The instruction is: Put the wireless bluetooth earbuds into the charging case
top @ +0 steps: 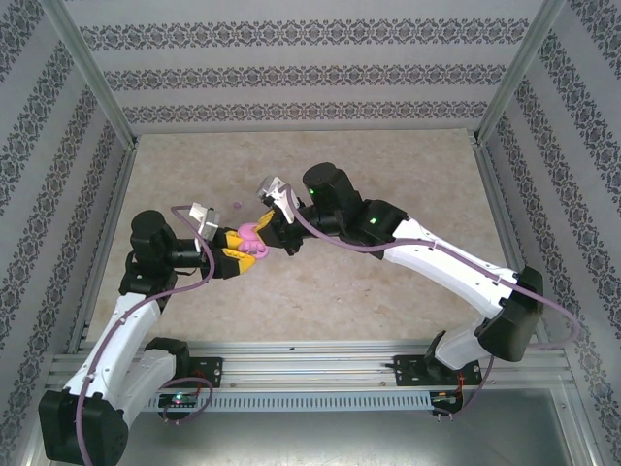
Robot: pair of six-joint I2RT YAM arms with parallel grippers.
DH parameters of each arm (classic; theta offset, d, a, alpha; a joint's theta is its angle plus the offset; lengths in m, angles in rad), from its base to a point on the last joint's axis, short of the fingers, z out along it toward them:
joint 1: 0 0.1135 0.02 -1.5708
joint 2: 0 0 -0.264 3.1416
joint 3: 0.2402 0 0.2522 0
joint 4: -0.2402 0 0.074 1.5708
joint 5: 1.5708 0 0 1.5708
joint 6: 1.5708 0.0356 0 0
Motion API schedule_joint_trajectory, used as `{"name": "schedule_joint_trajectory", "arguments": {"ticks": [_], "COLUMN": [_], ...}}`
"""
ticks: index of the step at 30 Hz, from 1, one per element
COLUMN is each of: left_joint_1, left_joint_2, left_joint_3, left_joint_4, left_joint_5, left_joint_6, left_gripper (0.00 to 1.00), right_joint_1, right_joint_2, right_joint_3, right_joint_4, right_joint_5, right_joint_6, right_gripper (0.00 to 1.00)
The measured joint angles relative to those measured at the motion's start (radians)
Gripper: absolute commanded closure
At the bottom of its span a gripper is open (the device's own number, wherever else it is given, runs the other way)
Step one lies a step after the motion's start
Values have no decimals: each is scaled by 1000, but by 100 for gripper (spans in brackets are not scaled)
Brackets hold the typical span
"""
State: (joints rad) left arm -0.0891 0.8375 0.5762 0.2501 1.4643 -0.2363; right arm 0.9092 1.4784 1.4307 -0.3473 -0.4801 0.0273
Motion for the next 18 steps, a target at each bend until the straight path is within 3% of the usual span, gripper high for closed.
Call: {"name": "schedule_joint_trajectory", "arguments": {"ticks": [12, 18], "left_joint_1": [0, 1], "left_joint_2": [-8, -16], "left_joint_3": [2, 4], "left_joint_4": [-4, -4], "left_joint_5": [-8, -17], "left_joint_6": [26, 27], "left_gripper": [35, 34], "right_joint_1": [12, 27], "right_joint_2": [-5, -29], "right_joint_3": [0, -14], "right_joint_4": [13, 29], "right_joint_5": [-1, 30], "right_joint_6": [-9, -41], "right_gripper": [100, 100]}}
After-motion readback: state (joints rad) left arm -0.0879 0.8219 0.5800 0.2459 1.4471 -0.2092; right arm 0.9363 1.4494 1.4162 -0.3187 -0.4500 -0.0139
